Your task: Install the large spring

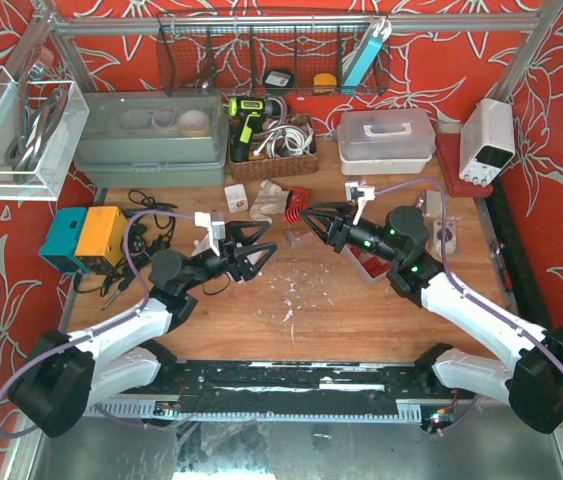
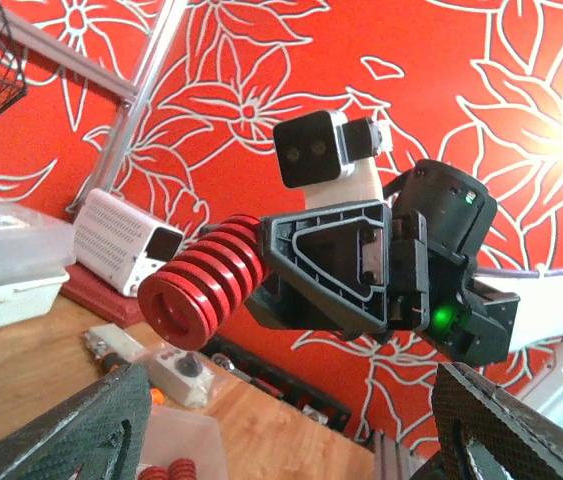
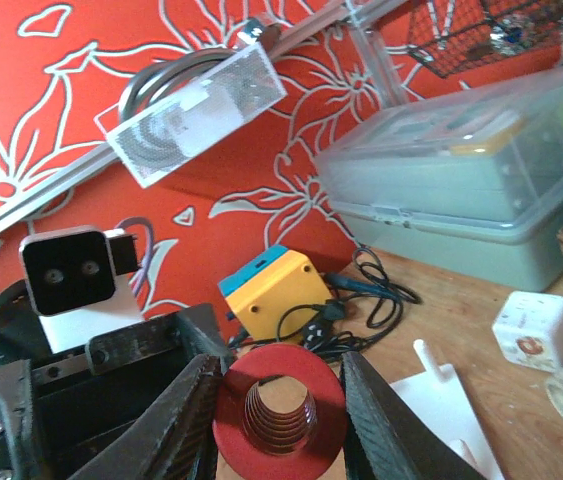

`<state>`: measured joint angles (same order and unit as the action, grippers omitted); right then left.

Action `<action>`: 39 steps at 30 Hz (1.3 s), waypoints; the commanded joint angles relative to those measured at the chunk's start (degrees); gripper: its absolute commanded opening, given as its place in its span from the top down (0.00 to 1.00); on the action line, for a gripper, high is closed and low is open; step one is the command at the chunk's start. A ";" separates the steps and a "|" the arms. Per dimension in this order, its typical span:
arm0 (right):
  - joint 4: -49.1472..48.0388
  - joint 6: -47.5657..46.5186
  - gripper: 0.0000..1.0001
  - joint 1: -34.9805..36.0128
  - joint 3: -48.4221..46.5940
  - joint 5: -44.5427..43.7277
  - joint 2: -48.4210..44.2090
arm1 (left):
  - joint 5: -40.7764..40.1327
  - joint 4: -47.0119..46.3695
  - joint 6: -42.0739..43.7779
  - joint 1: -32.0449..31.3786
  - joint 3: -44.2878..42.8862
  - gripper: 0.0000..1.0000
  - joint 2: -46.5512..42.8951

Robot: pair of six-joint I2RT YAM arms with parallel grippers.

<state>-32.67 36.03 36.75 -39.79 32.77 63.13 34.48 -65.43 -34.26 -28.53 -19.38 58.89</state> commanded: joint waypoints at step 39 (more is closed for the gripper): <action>4.46 -16.24 1.00 7.63 -2.98 10.08 -0.42 | 17.20 -11.45 22.10 1.85 1.10 0.76 3.87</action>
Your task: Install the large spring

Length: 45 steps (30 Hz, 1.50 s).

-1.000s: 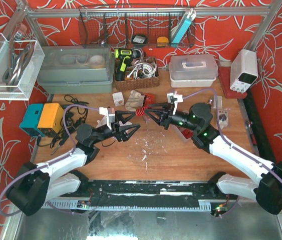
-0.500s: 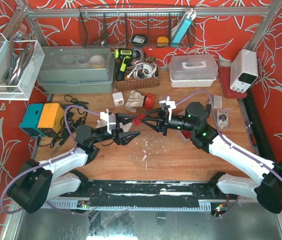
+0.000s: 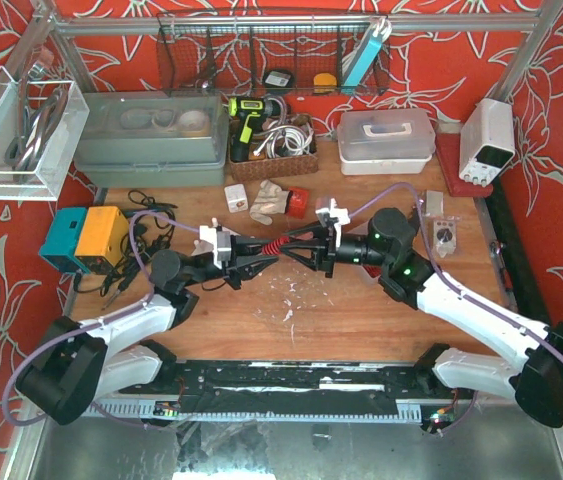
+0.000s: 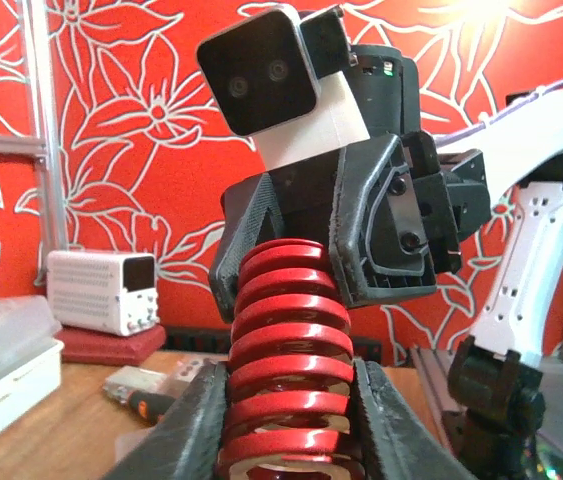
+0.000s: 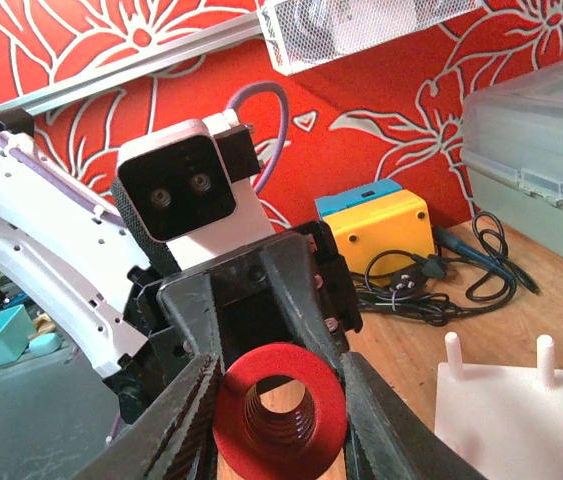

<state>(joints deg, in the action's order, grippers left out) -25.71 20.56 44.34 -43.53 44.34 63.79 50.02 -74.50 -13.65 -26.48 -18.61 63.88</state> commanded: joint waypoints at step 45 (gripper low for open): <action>38.19 1.59 0.01 -0.21 5.91 -67.27 -19.60 | -70.40 139.55 17.73 6.65 -61.90 1.00 29.99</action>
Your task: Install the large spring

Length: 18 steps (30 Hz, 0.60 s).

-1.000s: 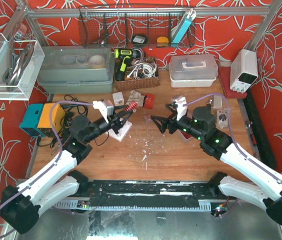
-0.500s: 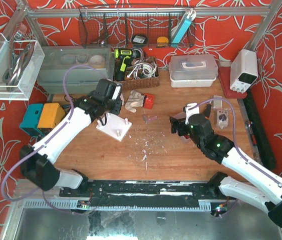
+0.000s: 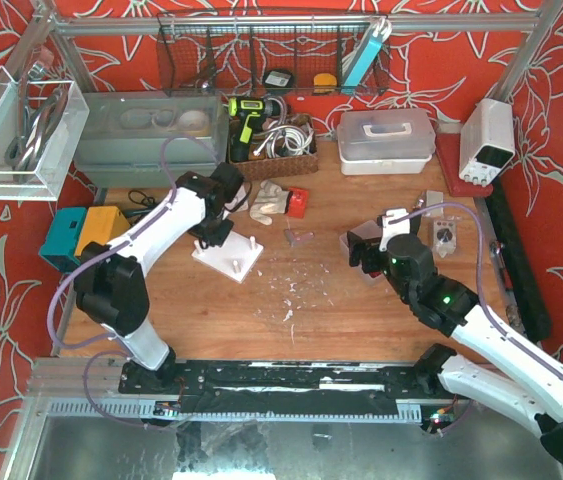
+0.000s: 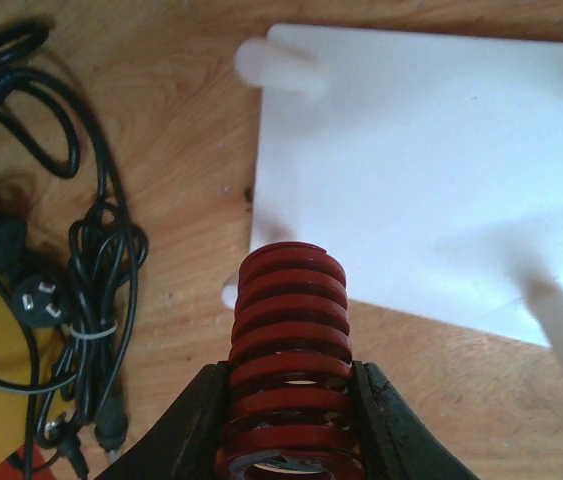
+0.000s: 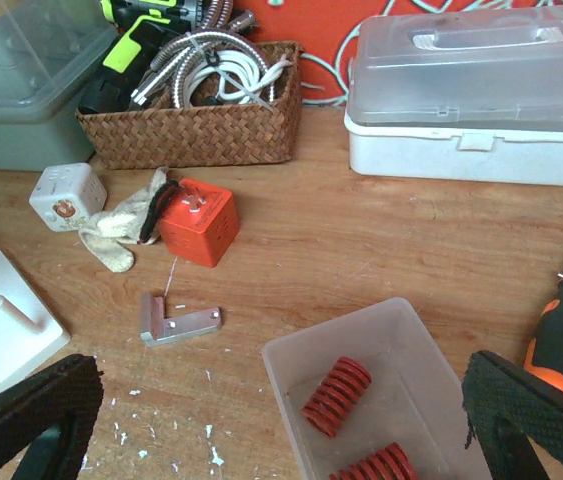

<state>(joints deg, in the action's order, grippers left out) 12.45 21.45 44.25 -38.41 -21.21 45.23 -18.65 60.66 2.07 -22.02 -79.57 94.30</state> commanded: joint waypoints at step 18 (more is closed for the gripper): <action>0.03 0.62 0.01 -0.12 1.47 -3.22 -3.07 | 2.18 4.02 4.04 6.29 0.36 1.00 -1.12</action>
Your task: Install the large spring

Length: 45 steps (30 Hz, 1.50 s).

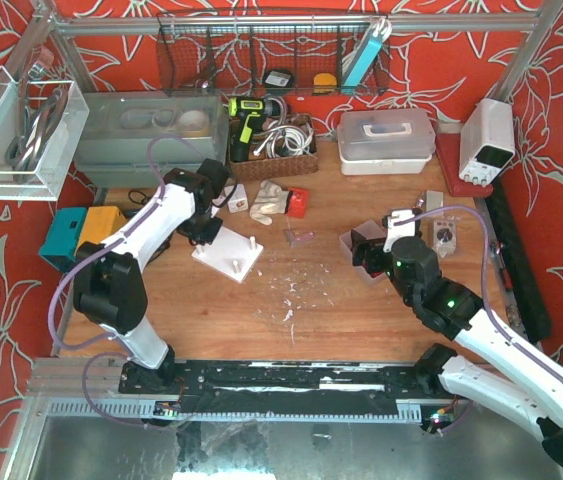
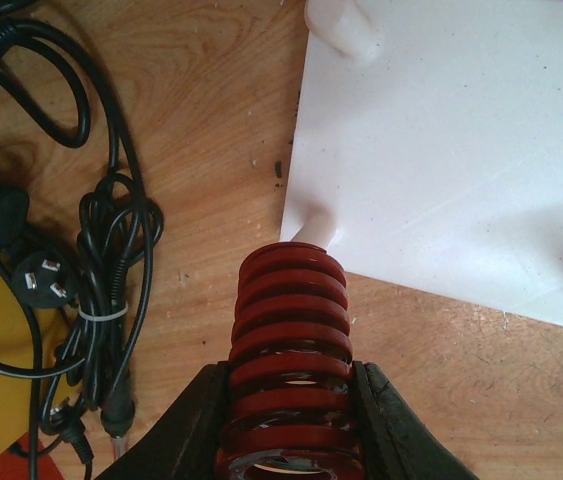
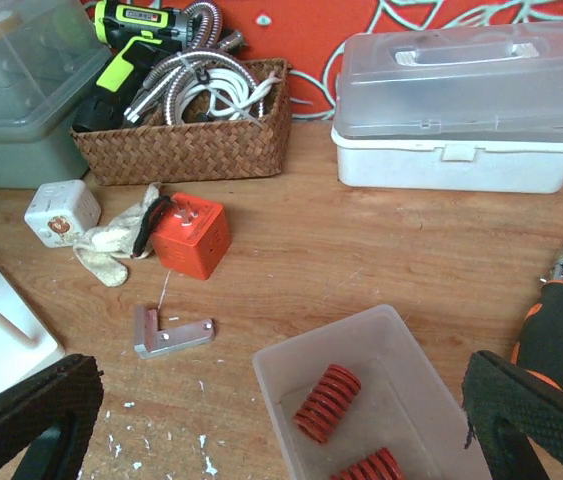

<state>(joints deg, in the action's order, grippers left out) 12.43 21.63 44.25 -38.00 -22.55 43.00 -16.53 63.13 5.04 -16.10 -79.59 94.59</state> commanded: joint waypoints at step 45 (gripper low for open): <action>-0.86 -0.09 0.02 -0.13 1.60 -2.46 -0.08 | 1.50 4.34 1.43 1.48 -7.00 1.00 5.45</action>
<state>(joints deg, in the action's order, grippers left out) 11.99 21.58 44.25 -37.39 -23.11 43.44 -15.33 65.30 6.04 -15.05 -85.69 98.45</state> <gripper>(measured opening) 0.984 0.284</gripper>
